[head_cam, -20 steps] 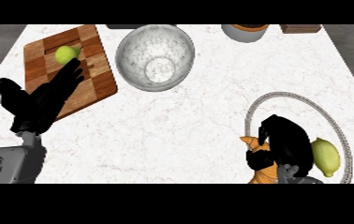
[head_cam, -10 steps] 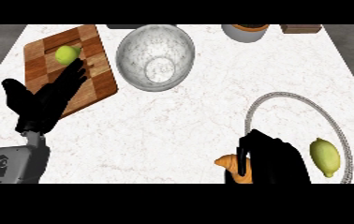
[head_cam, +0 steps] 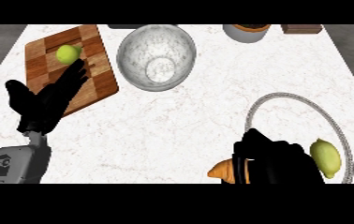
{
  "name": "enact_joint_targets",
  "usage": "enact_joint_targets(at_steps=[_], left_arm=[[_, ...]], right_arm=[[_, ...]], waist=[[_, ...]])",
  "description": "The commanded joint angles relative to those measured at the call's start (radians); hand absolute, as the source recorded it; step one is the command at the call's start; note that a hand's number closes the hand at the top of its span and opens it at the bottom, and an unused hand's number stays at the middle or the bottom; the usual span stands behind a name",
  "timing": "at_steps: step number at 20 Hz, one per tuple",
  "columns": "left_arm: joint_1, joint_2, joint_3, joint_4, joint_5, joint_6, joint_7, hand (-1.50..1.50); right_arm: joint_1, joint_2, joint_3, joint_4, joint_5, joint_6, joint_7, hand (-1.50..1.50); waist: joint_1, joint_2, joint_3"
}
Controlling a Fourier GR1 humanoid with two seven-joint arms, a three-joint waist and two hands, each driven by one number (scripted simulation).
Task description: Pick the croissant from the placemat and place it in the bowl
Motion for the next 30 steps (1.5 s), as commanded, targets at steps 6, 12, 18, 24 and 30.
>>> enact_joint_targets(at_steps=[6,12,18,24,30], left_arm=[[-0.04,0.019,0.011,0.02,0.014,-0.03,0.015,0.0],[-0.018,-0.008,-0.012,0.051,-0.023,-0.019,-0.041,0.0],[-0.049,-0.024,-0.021,-0.016,-0.005,0.001,0.038,0.0],[-0.035,-0.03,-0.025,0.039,-0.029,-0.012,-0.029,0.0],[-0.104,-0.02,-0.011,0.021,0.001,-0.015,0.052,0.0]], right_arm=[[-0.274,0.019,-0.063,0.064,-0.185,-0.001,0.303,1.5],[-0.492,0.019,-0.149,0.27,-0.286,-0.122,0.338,1.5],[-0.748,0.019,-0.27,0.529,-0.332,-0.196,0.323,1.5],[-0.93,0.019,-0.329,0.85,-0.338,-0.348,0.224,1.5],[-1.034,0.019,-0.404,1.137,-0.313,-0.465,0.127,1.5]], waist=[[0.015,0.002,-0.002],[0.033,0.005,-0.001],[0.049,0.002,0.001],[0.054,0.013,0.001],[0.055,0.016,0.002]])
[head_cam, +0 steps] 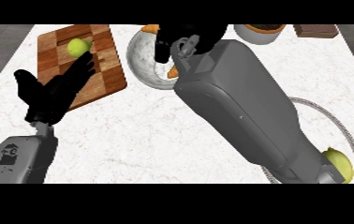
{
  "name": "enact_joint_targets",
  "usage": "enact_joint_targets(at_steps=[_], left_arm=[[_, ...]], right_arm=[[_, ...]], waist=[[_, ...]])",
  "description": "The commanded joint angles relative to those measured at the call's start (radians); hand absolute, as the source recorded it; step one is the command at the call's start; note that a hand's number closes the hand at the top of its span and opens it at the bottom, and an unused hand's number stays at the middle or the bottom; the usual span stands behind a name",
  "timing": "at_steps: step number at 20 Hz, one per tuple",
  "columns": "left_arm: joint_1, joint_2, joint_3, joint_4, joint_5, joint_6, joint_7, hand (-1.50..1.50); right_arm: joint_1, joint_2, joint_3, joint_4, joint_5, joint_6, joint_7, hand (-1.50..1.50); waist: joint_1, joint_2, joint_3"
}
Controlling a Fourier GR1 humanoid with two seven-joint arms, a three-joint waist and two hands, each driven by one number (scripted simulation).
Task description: Pick the croissant from the placemat and place it in the bowl
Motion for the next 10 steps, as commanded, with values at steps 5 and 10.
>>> enact_joint_targets(at_steps=[5,10], left_arm=[[-0.027,0.016,0.023,0.016,0.016,-0.024,-0.005,0.0],[-0.018,-0.001,0.009,0.04,-0.006,-0.014,-0.023,0.0]], right_arm=[[-0.133,0.008,-0.106,0.412,0.009,-0.288,-0.04,1.5],[-0.067,0.009,-0.169,0.597,-0.045,-0.464,-0.253,1.5]], waist=[[0.008,0.011,0.0],[0.009,0.017,0.001]])
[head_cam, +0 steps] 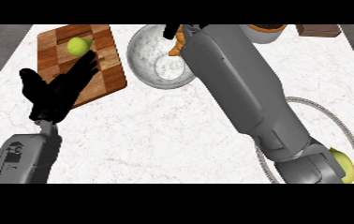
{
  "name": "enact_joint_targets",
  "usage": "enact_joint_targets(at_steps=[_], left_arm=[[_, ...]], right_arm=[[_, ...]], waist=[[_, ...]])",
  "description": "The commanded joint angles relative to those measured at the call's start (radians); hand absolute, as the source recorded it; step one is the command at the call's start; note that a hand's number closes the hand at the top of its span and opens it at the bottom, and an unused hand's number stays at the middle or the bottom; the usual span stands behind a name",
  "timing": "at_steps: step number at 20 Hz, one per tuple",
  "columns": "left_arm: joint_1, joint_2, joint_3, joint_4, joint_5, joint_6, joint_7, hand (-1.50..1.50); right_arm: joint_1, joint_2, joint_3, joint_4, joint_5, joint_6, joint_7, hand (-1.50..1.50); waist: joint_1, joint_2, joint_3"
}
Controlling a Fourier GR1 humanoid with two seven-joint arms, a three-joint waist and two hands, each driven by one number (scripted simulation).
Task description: Pick the croissant from the placemat and place it in the bowl
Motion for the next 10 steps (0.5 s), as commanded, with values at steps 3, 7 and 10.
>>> enact_joint_targets(at_steps=[3,7,10], left_arm=[[-0.02,-0.021,-0.025,0.002,-0.016,0.005,0.004,0.0],[-0.009,0.003,0.0,-0.035,0.014,-0.02,0.011,0.0],[-0.02,-0.001,-0.017,-0.036,0.007,-0.026,0.017,0.0]], right_arm=[[-0.023,0.003,-0.068,0.276,-0.056,-0.179,-0.185,1.5],[-0.026,0.003,-0.194,0.326,-0.139,-0.283,-0.219,1.5],[-0.007,0.003,-0.246,0.366,-0.23,-0.365,-0.253,-1.5]], waist=[[0.026,0.014,0.0],[0.042,0.016,0.002],[0.064,0.022,0.002]])
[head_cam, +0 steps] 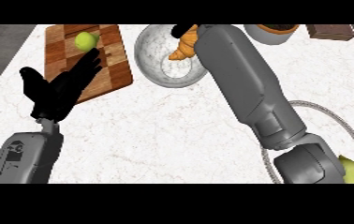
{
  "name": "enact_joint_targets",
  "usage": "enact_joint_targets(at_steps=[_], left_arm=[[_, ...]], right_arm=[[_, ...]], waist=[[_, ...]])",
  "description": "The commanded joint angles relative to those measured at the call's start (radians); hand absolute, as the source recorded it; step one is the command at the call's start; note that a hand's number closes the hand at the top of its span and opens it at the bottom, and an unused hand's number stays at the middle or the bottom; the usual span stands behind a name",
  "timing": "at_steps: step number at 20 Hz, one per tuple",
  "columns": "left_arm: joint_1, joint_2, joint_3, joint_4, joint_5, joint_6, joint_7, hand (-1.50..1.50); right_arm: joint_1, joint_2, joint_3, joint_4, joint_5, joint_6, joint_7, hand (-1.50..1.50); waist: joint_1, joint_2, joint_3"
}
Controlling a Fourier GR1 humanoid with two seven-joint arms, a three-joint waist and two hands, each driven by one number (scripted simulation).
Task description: Pick the croissant from the placemat and place it in the bowl
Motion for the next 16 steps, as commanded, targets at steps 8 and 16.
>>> enact_joint_targets(at_steps=[8,16], left_arm=[[-0.056,-0.009,-0.011,0.02,-0.009,-0.004,0.002,0.0],[-0.038,-0.001,0.016,0.048,-0.008,-0.001,-0.019,0.0]], right_arm=[[-0.009,0.001,-0.121,0.135,-0.142,-0.295,-0.273,-1.5],[-0.057,-0.051,-0.154,0.225,-0.106,-0.424,-0.36,-1.5]], waist=[[0.025,0.014,0.001],[-0.017,0.002,0.0]])
